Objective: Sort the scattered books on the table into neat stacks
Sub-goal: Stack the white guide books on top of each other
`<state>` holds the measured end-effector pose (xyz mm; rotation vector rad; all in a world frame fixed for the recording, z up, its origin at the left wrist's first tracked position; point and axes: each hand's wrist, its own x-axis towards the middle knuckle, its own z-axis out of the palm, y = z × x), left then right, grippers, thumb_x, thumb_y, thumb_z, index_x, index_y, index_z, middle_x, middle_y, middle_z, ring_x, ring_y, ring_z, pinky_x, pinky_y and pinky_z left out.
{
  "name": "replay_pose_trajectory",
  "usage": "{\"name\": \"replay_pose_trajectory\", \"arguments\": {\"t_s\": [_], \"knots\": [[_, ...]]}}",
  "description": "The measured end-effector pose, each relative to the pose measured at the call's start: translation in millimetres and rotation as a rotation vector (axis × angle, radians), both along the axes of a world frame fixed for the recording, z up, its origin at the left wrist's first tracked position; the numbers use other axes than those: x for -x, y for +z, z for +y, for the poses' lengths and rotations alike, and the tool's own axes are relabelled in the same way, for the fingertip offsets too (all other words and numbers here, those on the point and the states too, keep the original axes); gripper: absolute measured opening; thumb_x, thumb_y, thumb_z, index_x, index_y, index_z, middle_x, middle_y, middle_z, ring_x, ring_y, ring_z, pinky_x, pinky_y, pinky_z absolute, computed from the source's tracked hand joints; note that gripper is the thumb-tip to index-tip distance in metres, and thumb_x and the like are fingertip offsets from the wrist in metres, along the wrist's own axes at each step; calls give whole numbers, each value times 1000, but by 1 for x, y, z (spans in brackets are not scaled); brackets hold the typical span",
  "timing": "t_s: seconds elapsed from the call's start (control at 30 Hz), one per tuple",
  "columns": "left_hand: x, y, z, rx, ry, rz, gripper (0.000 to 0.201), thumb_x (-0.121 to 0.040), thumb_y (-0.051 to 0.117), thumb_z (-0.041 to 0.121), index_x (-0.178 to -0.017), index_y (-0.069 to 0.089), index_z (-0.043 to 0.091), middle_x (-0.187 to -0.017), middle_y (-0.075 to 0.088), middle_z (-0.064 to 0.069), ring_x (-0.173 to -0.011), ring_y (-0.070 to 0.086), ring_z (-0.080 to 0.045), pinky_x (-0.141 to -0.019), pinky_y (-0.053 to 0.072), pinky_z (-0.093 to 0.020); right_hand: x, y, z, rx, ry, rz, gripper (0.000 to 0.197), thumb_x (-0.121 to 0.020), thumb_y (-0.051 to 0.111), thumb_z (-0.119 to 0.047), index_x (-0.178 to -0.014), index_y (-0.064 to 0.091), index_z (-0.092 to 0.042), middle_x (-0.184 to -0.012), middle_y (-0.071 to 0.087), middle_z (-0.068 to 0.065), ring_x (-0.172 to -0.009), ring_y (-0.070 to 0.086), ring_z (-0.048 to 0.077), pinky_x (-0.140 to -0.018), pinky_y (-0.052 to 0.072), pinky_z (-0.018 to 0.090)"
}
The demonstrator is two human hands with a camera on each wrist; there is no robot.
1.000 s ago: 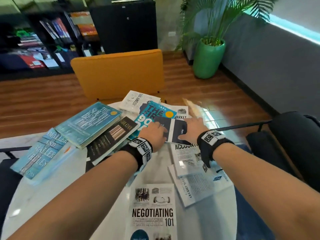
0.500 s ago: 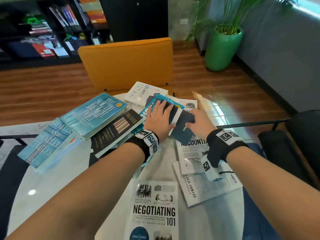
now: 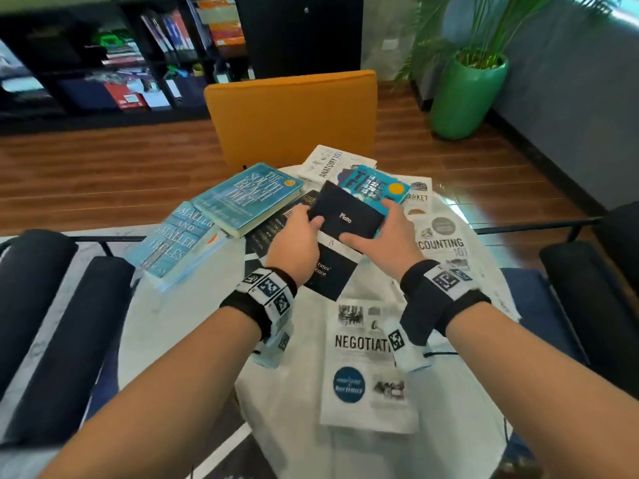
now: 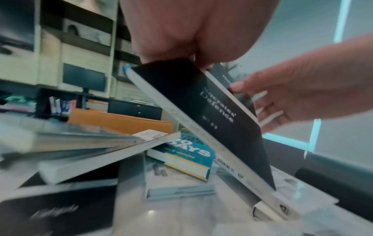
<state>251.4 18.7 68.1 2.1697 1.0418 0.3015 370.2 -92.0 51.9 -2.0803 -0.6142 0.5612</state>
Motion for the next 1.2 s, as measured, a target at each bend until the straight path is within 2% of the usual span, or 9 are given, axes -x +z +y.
{"name": "replay_pose_trajectory", "arguments": {"t_s": [0.13,0.23,0.4,0.6,0.7,0.8,0.93,1.07,1.2], "knots": [[70,-8,-1,183,162,-165,32,-102,37,33,-132,37,22,-114,61,-4,-102,61,-28,-92,48,-45,72,5,4,-38,247,366,45,-86,70,-32,-124,51,-17,-101,65,3,-63,65,11,-55,56,24],[132,-15,-7,173,196,-142,33,-101,41,30,-132,36,18,-104,57,0,-96,60,-25,-82,44,-35,123,5,7,-3,376,377,26,-91,65,-24,-114,55,-18,-92,65,3,-52,63,12,-42,53,26],[242,-60,-8,202,140,262,36,-92,49,52,-109,47,20,-94,67,-5,-86,65,-26,-80,53,-39,199,-19,-3,209,541,326,21,-89,65,-23,-106,52,-23,-89,63,-3,-71,65,20,-48,53,29],[308,-87,-24,185,26,519,43,-90,52,53,-70,56,16,-73,63,-3,-71,64,-24,-58,40,-29,254,-65,-8,438,684,339,27,-89,66,-27,-111,63,-13,-81,64,-3,-61,60,11,-43,47,19],[325,-95,-36,156,169,594,57,-83,52,67,-104,55,13,-106,61,-7,-96,65,-27,-72,47,-34,264,-76,-8,514,617,241,29,-83,72,-36,-100,55,-18,-83,60,-5,-66,57,10,-44,42,15],[334,-106,-46,288,275,630,95,-77,52,76,-136,31,3,-129,55,-14,-114,59,-32,-89,48,-38,268,-90,-12,603,538,205,67,-71,74,-52,-117,43,-13,-107,61,2,-95,62,21,-73,48,29],[330,-116,-47,446,289,550,86,-79,56,71,-125,34,1,-119,61,-15,-104,63,-32,-81,51,-35,273,-100,-10,612,594,309,80,-57,69,-60,-121,57,-15,-112,67,0,-98,64,19,-92,51,35],[315,-116,-40,468,308,433,73,-84,59,60,-125,36,4,-120,60,-12,-109,61,-31,-90,49,-37,269,-102,-1,554,516,377,60,-67,73,-35,-118,54,-11,-106,66,2,-95,64,19,-87,52,32],[294,-116,-21,412,312,420,68,-85,55,60,-126,45,8,-125,56,-13,-112,58,-33,-94,49,-41,262,-103,15,489,433,389,60,-70,74,-37,-118,51,-10,-114,66,6,-95,64,19,-84,51,30]]}}
